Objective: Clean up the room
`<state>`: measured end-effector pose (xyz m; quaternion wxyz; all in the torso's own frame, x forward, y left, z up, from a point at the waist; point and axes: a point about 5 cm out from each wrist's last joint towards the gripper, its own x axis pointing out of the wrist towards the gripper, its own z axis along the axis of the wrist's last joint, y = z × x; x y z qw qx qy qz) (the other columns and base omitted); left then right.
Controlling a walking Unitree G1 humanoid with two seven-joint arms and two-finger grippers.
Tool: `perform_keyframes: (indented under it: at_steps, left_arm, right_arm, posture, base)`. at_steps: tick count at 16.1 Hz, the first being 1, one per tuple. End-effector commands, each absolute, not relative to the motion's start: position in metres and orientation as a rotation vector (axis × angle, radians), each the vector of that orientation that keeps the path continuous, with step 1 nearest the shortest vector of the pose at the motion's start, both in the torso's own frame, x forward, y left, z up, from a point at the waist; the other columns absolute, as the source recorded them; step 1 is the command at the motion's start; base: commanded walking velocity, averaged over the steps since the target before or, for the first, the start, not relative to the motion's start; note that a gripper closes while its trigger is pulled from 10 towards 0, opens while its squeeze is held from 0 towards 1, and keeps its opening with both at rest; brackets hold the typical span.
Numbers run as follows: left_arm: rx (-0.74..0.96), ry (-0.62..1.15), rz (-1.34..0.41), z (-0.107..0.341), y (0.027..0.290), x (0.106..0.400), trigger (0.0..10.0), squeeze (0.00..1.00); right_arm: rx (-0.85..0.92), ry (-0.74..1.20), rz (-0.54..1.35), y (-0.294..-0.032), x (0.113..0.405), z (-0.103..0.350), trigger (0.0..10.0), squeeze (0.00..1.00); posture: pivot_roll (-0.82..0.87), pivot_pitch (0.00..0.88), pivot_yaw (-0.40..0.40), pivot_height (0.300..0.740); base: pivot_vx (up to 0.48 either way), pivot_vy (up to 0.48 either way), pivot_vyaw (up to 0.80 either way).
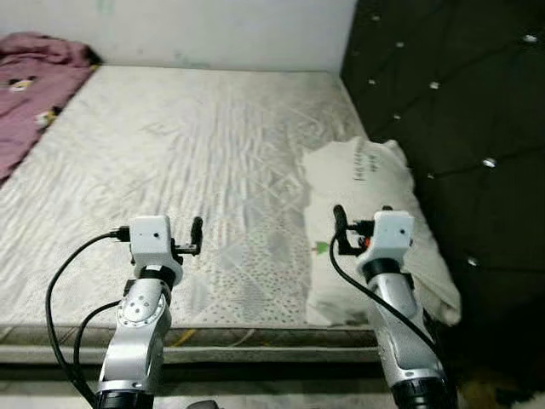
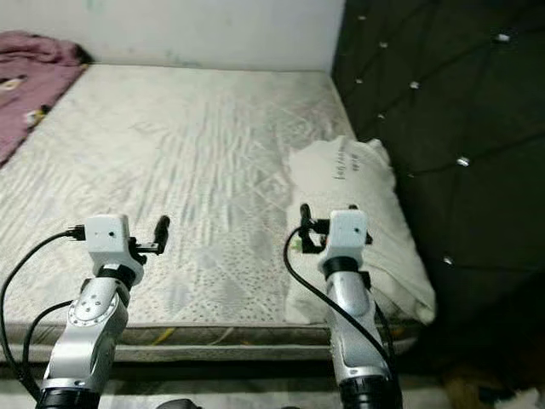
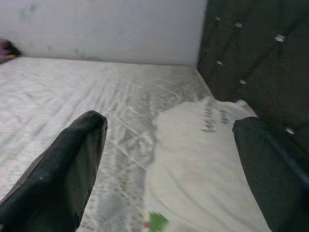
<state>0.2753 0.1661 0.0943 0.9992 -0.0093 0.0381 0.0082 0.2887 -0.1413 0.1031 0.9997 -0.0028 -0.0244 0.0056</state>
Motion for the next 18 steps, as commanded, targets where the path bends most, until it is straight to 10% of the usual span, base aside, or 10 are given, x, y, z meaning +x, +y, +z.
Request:
perform_keyframes:
  at_steps: [1, 18]
  left_arm:
    - [-0.022, 0.084, 0.018, 0.094, 0.167, 0.278, 10.0, 0.0]
    - [-0.056, 0.065, 0.005, 0.095, 0.158, 0.29, 10.0, 0.0]
  right_arm:
    - [-0.002, -0.044, 0.006, -0.143, 0.29, 0.103, 10.0, 0.0]
    - [0.004, -0.037, 0.004, -0.142, 0.299, 0.103, 10.0, 0.0]
  posture:
    - [0.07, 0.0, 0.01, 0.74]
    - [0.04, 0.0, 0.005, 0.74]
  base:
    - [0.0, 0.0, 0.0]
    - [0.0, 0.467, -0.18]
